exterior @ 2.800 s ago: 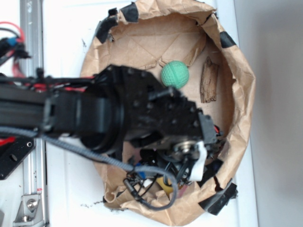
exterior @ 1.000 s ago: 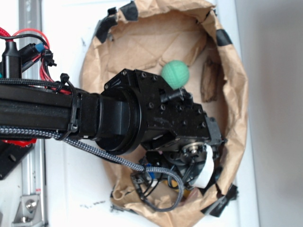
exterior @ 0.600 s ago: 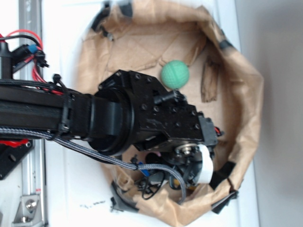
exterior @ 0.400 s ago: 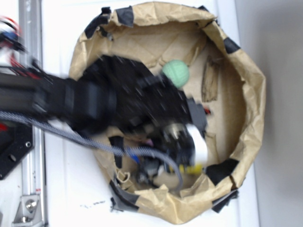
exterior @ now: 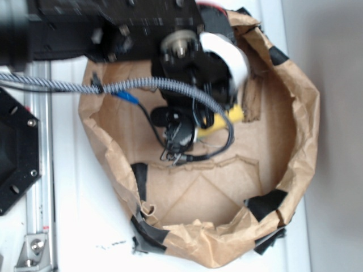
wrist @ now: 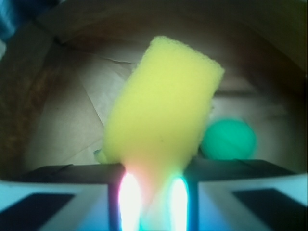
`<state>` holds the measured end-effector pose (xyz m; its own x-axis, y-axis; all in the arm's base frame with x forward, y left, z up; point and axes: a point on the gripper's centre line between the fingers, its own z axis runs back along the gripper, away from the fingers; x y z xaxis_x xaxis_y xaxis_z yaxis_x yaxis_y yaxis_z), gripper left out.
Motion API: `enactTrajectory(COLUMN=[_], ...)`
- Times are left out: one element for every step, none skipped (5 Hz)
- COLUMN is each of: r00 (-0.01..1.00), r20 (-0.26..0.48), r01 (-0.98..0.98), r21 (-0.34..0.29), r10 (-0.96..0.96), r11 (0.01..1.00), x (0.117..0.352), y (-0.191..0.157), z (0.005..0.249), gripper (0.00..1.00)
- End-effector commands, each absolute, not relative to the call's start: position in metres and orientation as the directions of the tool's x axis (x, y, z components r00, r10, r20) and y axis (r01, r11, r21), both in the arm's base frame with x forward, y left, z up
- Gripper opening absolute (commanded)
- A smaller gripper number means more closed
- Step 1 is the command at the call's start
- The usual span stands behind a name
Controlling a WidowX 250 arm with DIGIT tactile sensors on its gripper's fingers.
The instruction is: Grab the green sponge.
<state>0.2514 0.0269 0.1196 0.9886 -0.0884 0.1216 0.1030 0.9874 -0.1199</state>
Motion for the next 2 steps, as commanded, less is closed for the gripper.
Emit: enactTrajectory(r00=[0.962, 0.954], r20=[0.171, 0.186], r01=[-0.201, -0.231], r21=[-0.086, -0.043], r10=[0.213, 0.235], r11=[0.976, 0.972], x=[0.2359, 0.2353], y=[0.0104, 0.0057], z=[0.1801, 0.1833], gripper=[0.0, 0.0])
